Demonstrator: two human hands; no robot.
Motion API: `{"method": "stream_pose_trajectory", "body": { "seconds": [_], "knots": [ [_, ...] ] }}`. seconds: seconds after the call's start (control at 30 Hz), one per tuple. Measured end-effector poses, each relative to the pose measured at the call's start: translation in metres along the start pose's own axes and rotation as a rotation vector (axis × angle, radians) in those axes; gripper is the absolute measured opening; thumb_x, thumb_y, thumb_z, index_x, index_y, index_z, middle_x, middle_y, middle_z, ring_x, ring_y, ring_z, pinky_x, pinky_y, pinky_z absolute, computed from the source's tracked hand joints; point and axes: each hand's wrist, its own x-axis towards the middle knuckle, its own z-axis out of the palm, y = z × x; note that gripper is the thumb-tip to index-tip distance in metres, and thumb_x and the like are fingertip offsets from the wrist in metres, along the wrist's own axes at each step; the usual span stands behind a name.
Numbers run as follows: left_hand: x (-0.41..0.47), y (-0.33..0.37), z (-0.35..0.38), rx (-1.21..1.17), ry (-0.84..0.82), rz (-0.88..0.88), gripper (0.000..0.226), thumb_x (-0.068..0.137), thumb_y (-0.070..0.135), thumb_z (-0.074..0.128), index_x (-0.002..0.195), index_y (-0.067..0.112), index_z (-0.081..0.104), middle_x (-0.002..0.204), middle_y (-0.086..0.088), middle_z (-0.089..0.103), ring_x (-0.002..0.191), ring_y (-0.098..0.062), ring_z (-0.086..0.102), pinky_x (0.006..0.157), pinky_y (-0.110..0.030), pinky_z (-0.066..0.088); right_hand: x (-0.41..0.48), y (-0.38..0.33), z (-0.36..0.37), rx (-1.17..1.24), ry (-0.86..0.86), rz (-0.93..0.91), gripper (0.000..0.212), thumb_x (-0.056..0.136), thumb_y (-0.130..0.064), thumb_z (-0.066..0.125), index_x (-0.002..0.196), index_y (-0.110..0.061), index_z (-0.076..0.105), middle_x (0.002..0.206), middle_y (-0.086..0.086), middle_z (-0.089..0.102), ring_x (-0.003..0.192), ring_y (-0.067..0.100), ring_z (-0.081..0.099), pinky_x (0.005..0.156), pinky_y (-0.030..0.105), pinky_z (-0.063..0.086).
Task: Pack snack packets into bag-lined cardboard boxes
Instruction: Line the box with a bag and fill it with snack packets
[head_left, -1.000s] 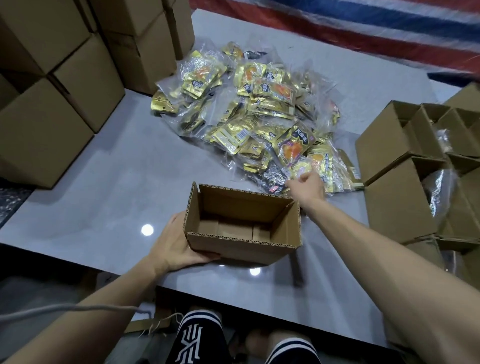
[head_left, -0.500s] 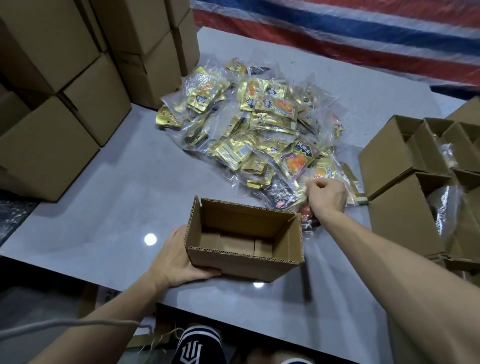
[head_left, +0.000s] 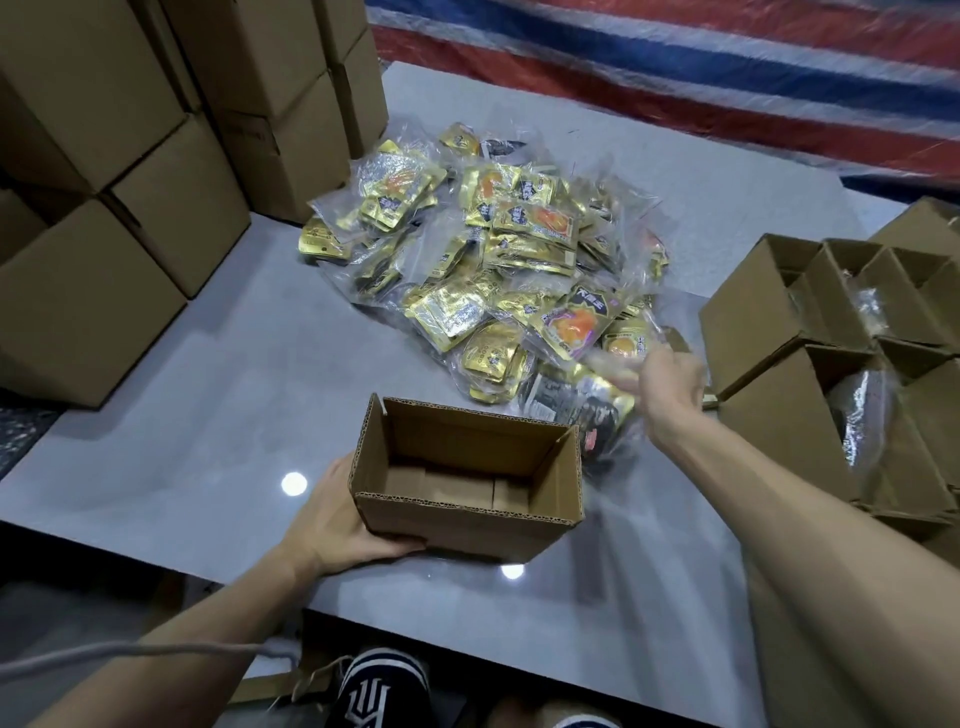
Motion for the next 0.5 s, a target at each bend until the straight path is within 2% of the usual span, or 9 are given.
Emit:
{"method": "stream_pose_trajectory", "body": {
  "seconds": [0.07,0.1,0.17,0.2,0.23,0.3,0.37,0.47,0.5],
  "knots": [
    [0.001,-0.001,0.000,0.001,-0.011,-0.007,0.078,0.060,0.087,0.068,0.109,0.028,0.070,0.109,0.012,0.068,0.106,-0.012,0.061,0.094,-0.027,0.042,-0.003,0.009,-0.007,-0.175,-0.023,0.080,0.067,0.088,-0.009,0.042,0.150,0.004,0.020,0.126,0.023,0.060,0.101,0.039,0.064,0.071,0.043,0.050],
    [0.001,-0.002,0.000,0.015,-0.012,-0.002,0.077,0.060,0.088,0.067,0.109,0.028,0.070,0.109,0.013,0.068,0.106,-0.012,0.061,0.093,-0.028,0.043,-0.006,0.014,-0.011,-0.256,-0.083,0.098,0.066,0.087,-0.009,0.042,0.150,0.000,0.022,0.121,0.023,0.061,0.100,0.040,0.065,0.077,0.046,0.053],
    [0.001,0.000,0.000,0.028,-0.016,0.004,0.076,0.060,0.088,0.066,0.107,0.029,0.071,0.108,0.014,0.067,0.105,-0.011,0.060,0.092,-0.027,0.042,-0.011,0.023,-0.018,-0.379,-0.232,0.130,0.035,0.084,-0.016,0.041,0.114,-0.005,0.053,0.086,0.015,0.061,0.082,0.036,0.066,0.073,0.045,0.054],
    [0.000,0.000,0.000,0.022,-0.013,0.004,0.075,0.061,0.088,0.066,0.106,0.029,0.071,0.107,0.014,0.067,0.105,-0.011,0.060,0.092,-0.027,0.042,-0.014,0.025,-0.021,-0.421,-0.290,0.140,0.018,0.084,-0.019,0.041,0.090,-0.008,0.054,0.071,0.009,0.054,0.070,0.032,0.062,0.068,0.041,0.052],
    [0.000,0.001,-0.001,0.016,-0.010,0.004,0.074,0.061,0.088,0.067,0.106,0.029,0.071,0.107,0.014,0.067,0.104,-0.011,0.060,0.092,-0.027,0.043,-0.015,0.026,-0.023,-0.456,-0.334,0.130,0.018,0.086,-0.024,0.044,0.075,-0.011,0.051,0.062,0.005,0.049,0.059,0.027,0.056,0.062,0.037,0.051],
    [0.000,0.001,-0.001,0.022,-0.019,0.000,0.075,0.061,0.087,0.067,0.107,0.028,0.071,0.108,0.012,0.068,0.105,-0.013,0.061,0.093,-0.031,0.045,-0.015,0.026,-0.020,-0.485,-0.399,0.059,0.043,0.091,-0.041,0.056,0.059,-0.013,0.053,0.048,0.002,0.050,0.043,0.020,0.051,0.048,0.026,0.048],
    [0.000,0.000,-0.002,0.034,-0.044,-0.015,0.078,0.061,0.087,0.066,0.110,0.027,0.072,0.110,0.010,0.067,0.108,-0.016,0.061,0.096,-0.036,0.045,-0.016,0.025,-0.012,-0.469,-0.422,-0.078,0.056,0.086,-0.047,0.068,0.043,-0.014,0.056,0.042,0.000,0.054,0.043,0.017,0.054,0.052,0.027,0.050],
    [0.000,0.000,-0.002,0.035,-0.055,-0.025,0.081,0.061,0.088,0.065,0.112,0.026,0.072,0.113,0.008,0.067,0.110,-0.018,0.060,0.097,-0.038,0.045,-0.016,0.025,0.001,-0.478,-0.393,-0.249,0.044,0.082,-0.014,0.076,0.046,-0.008,0.052,0.053,0.009,0.054,0.052,0.020,0.057,0.072,0.037,0.060],
    [0.000,0.001,-0.002,0.042,-0.065,-0.029,0.083,0.060,0.089,0.064,0.114,0.026,0.071,0.114,0.008,0.067,0.111,-0.018,0.060,0.098,-0.038,0.045,-0.016,0.023,0.005,-0.474,-0.400,-0.265,0.036,0.081,-0.006,0.076,0.054,-0.008,0.052,0.059,0.012,0.053,0.056,0.022,0.061,0.070,0.039,0.061]
  ]
}}
